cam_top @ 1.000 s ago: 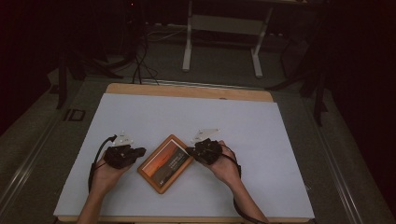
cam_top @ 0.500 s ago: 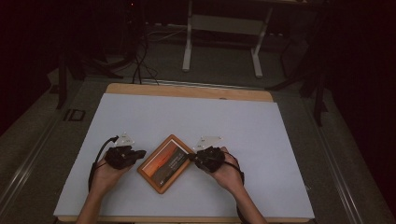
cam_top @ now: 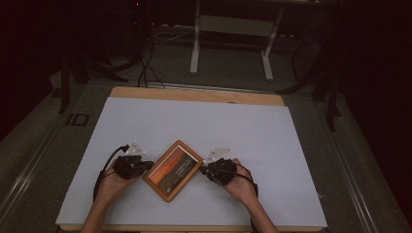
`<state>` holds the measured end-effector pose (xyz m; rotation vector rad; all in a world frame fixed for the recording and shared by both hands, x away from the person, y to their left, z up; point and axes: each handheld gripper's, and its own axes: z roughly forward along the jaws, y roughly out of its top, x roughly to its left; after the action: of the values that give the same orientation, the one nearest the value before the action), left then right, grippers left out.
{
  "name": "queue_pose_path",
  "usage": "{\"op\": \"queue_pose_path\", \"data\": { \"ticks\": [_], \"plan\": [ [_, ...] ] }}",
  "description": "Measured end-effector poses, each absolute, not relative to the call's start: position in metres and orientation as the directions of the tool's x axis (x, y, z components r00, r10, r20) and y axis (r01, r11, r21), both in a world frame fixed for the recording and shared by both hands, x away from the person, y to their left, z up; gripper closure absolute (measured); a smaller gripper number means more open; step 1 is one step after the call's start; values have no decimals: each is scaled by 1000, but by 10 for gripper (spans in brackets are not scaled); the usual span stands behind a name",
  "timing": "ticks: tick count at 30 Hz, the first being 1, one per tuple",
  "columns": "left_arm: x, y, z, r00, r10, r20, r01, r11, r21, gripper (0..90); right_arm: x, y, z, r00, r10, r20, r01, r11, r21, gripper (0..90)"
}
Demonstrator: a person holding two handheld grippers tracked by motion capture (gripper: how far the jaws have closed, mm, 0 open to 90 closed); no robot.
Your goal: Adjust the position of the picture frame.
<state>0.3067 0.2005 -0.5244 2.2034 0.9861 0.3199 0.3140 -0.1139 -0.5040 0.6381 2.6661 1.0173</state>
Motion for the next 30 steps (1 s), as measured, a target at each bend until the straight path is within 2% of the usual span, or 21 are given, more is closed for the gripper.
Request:
{"op": "queue_pose_path", "data": {
  "ticks": [22,26,30],
  "plan": [
    [296,168,-527,767,627,-135,529,-500,685,894,343,-129,-503,-820,573,-23,413,618,668,897],
    [298,175,-524,732,659,-172,562,-442,699,810,338,-134,-500,-811,584,6,436,599,672,760],
    [297,182,-518,716,654,-244,581,-364,728,701,331,-141,-500,-821,566,72,457,577,677,555]
  ]
}}
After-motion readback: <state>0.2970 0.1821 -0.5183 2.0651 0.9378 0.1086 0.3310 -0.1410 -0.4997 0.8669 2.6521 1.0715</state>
